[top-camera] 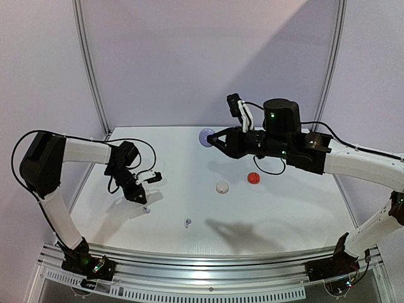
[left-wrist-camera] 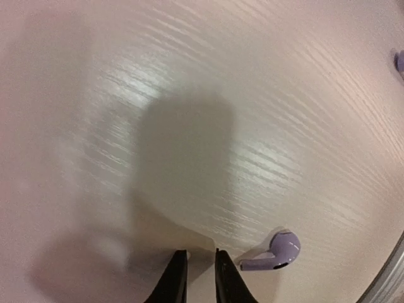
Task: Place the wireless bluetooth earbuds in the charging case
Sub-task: Move the right earbud to the corner of the board.
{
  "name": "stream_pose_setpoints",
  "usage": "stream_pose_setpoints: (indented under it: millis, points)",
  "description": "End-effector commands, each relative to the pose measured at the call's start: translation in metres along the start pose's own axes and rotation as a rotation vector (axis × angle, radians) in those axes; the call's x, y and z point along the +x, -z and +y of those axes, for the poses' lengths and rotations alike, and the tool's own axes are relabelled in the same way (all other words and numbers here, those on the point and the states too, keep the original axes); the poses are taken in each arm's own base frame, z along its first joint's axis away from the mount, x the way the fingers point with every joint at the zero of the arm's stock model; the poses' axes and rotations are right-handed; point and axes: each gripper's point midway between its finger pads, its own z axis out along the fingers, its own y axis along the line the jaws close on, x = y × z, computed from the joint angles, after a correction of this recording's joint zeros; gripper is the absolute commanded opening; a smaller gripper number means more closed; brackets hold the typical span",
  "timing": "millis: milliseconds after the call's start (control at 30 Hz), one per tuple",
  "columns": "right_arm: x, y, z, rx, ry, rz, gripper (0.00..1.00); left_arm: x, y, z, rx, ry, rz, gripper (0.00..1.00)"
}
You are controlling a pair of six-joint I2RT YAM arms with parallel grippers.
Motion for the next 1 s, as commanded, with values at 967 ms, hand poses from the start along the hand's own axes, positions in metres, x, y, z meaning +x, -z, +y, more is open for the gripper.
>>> stream_pose_setpoints:
  millis: [967]
  points:
    - [-0.011, -0.001, 0.006, -0.017, 0.009, -0.020, 0.00, 0.024, -0.028, -0.094, 0.271, -0.162, 0.124, 0.17]
